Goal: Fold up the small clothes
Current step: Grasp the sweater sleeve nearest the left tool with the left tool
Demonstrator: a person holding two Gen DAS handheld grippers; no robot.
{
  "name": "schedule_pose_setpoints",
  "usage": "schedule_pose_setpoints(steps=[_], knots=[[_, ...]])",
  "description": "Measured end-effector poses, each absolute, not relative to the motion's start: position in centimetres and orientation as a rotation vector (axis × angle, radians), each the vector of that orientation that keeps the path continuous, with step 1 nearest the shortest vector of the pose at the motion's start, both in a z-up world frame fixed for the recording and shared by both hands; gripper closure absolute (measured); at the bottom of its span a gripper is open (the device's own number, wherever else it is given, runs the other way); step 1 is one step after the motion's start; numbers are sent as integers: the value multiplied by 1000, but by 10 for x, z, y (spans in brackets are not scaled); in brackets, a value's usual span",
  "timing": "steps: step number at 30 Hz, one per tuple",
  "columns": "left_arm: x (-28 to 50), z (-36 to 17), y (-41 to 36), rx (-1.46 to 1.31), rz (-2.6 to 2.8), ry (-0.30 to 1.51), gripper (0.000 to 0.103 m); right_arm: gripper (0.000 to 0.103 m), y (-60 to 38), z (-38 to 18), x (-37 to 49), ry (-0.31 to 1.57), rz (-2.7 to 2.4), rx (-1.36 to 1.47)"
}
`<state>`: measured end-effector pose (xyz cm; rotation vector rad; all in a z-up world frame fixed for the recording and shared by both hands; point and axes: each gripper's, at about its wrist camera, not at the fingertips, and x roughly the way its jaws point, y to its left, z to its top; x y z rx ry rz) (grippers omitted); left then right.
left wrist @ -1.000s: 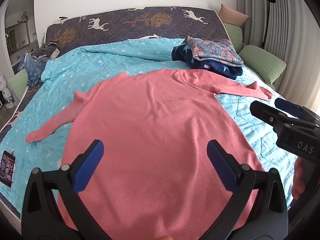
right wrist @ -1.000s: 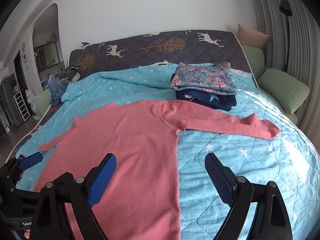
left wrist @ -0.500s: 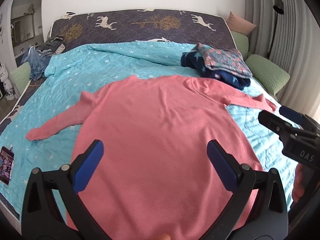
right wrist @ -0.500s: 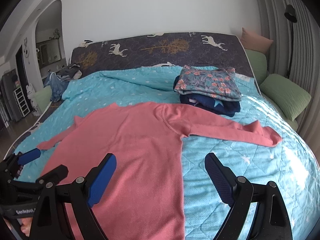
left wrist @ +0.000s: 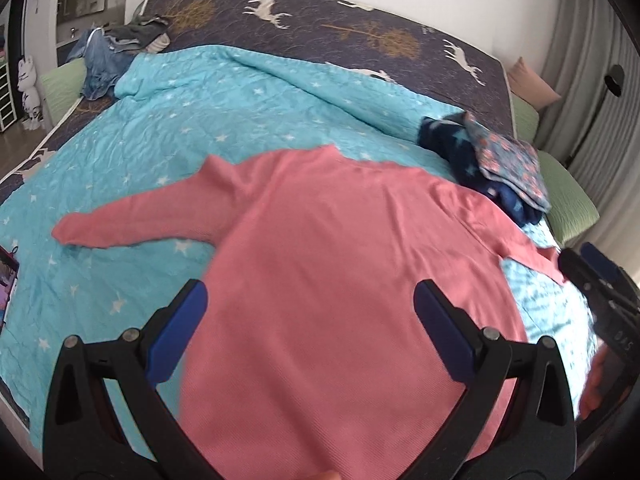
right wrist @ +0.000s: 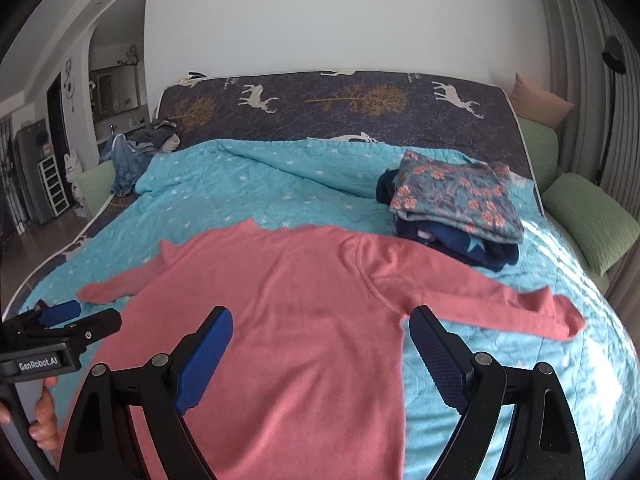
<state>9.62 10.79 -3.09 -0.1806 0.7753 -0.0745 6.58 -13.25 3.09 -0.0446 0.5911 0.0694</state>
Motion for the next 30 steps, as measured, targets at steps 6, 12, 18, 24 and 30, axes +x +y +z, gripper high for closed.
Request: schedule_pose_setpoints(steps=[6, 12, 18, 24, 30], knots=[[144, -67, 229, -435, 191, 796, 1, 11, -129, 35, 87, 593, 79, -60], [175, -153, 348, -810, 276, 961, 3, 11, -122, 16, 121, 686, 100, -114], [181, -203, 397, -1116, 365, 935, 4, 11, -107, 1, 147, 756, 139, -85], [198, -215, 423, -1204, 446, 883, 22, 11, -79, -4, 155, 714, 135, -219], [225, -201, 420, -1025, 443, 934, 100, 11, -74, -6, 156, 691, 100, -249]])
